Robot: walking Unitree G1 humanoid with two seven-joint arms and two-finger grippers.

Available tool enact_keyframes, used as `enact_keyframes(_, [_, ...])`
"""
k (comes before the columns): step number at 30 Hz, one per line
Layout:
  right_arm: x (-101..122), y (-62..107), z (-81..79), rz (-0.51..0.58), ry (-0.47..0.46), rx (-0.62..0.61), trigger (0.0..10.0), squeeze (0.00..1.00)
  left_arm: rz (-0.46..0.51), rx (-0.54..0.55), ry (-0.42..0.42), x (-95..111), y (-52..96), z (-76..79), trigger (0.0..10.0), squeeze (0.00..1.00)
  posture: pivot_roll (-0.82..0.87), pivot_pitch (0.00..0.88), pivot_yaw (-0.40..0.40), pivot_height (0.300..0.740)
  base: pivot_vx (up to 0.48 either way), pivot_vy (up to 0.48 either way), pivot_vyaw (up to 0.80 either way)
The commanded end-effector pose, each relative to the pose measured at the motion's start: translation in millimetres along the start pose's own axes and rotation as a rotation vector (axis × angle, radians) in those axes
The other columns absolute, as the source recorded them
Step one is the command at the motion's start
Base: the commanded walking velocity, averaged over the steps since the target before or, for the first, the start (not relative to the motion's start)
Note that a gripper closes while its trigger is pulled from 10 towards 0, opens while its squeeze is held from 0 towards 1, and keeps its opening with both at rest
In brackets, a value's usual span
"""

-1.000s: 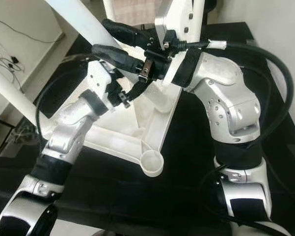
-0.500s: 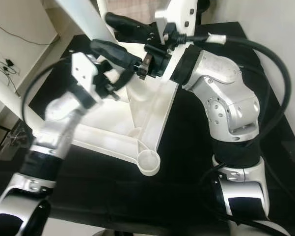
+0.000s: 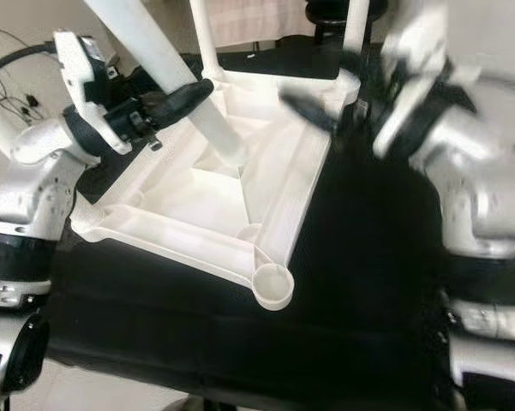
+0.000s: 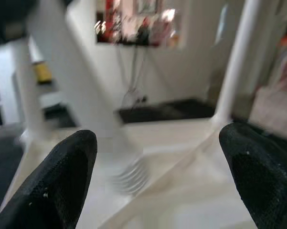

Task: Building children table

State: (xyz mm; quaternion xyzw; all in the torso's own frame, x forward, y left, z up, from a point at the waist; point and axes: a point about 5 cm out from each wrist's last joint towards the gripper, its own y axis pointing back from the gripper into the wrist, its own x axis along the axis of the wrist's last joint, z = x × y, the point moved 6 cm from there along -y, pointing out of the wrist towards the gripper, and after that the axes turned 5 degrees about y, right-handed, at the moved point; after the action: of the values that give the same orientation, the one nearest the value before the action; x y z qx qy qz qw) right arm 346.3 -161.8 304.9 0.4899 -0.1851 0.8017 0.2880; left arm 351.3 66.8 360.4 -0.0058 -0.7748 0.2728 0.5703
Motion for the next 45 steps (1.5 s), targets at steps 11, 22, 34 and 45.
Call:
enact_keyframes(11, [5,-25.3,-118.9,0.067,-0.079,0.502,10.0,0.0,-0.026,-0.383,0.419,-1,2.3,45.0,0.0,0.0,-0.16,0.096,0.162,0.74,0.0,0.0,0.0])
enact_keyframes(22, [12,-50.4,-158.3,0.094,-0.107,0.598,10.0,0.0,-0.129,-0.477,0.436,-20,-2.3,67.5,0.0,0.0,-0.17,0.099,0.171,0.74,0.0,0.0,0.0])
enact_keyframes(34, [-22,-75.6,-171.6,-0.096,-0.127,0.515,10.0,0.0,-0.128,-0.51,0.406,-19,-11.1,75.1,0.0,0.0,-0.16,0.102,0.164,0.74,0.0,0.0,0.0])
enact_keyframes(45, [-31,-96.3,-162.9,-0.194,-0.303,0.369,0.0,0.0,-0.128,-0.547,0.393,-20,-13.9,86.9,0.0,0.0,-0.16,0.109,0.156,0.74,0.0,0.0,0.0])
